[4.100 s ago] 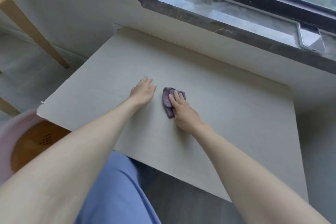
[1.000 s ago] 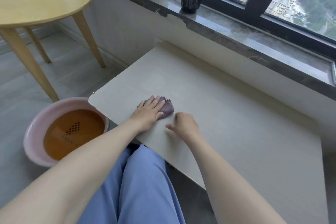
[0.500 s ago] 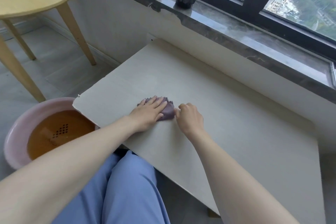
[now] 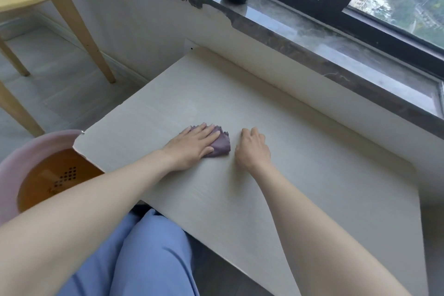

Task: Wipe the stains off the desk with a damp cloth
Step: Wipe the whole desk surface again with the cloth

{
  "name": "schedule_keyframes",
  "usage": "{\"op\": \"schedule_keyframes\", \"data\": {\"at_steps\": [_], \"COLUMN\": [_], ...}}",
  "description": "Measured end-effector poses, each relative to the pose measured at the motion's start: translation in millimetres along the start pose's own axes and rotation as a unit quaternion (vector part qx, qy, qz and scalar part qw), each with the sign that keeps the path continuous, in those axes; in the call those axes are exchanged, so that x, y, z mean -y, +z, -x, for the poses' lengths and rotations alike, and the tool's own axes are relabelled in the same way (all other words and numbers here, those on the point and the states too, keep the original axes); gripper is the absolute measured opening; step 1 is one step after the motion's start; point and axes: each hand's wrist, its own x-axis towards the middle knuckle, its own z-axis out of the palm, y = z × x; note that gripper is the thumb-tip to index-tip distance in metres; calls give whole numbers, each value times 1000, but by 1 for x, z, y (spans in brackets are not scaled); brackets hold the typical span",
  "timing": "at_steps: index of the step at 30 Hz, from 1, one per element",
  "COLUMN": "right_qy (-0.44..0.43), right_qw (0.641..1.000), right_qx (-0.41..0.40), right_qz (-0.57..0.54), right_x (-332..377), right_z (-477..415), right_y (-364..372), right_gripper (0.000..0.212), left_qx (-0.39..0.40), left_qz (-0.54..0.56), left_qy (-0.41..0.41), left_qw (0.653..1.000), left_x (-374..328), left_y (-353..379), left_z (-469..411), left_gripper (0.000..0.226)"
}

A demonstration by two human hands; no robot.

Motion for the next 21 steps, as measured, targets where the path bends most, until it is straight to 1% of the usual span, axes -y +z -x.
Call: {"op": "schedule_keyframes", "data": {"at_steps": [2, 4, 5, 6, 8, 10, 12, 16, 18, 21], "right_qy": [-4, -12, -17, -19, -21, -33, -45, -37, -22, 4], "right_qw": [1000, 1000, 1000, 1000, 1000, 999, 999, 999, 999, 998], "right_qx": [5, 6, 3, 0, -12, -23, -24, -17, -12, 8], "right_qz": [2, 1, 0, -1, -2, -3, -18, -29, -39, -56], "right_x": [3, 6, 7, 6, 0, -7, -12, -20, -25, -29], "right_z": [-5, -9, -11, -13, -18, -27, -35, -53, -62, -75], "right_y": [-1, 0, 0, 2, 4, 4, 1, -14, -20, -25], "right_gripper": [32, 31, 31, 31, 32, 34, 39, 50, 52, 52], "left_qx": [-1, -18, -24, -20, 2, 8, 3, -26, -19, -10], "left_qz": [19, 39, 45, 46, 30, 15, 17, 24, 14, -33], "left_qy": [-44, -87, -93, -84, -38, -5, -9, -77, -62, 2], "left_qw": [999, 995, 994, 995, 999, 1000, 1000, 996, 998, 999], "left_x": [-2, -9, -12, -14, -12, -2, 7, -1, -8, -11], "left_y": [-7, -11, -11, -9, -4, -5, -10, -24, -24, -15], "left_z": [-23, -42, -47, -46, -34, -26, -38, -84, -88, -72], "left_gripper": [53, 53, 53, 53, 53, 53, 52, 50, 50, 50]}}
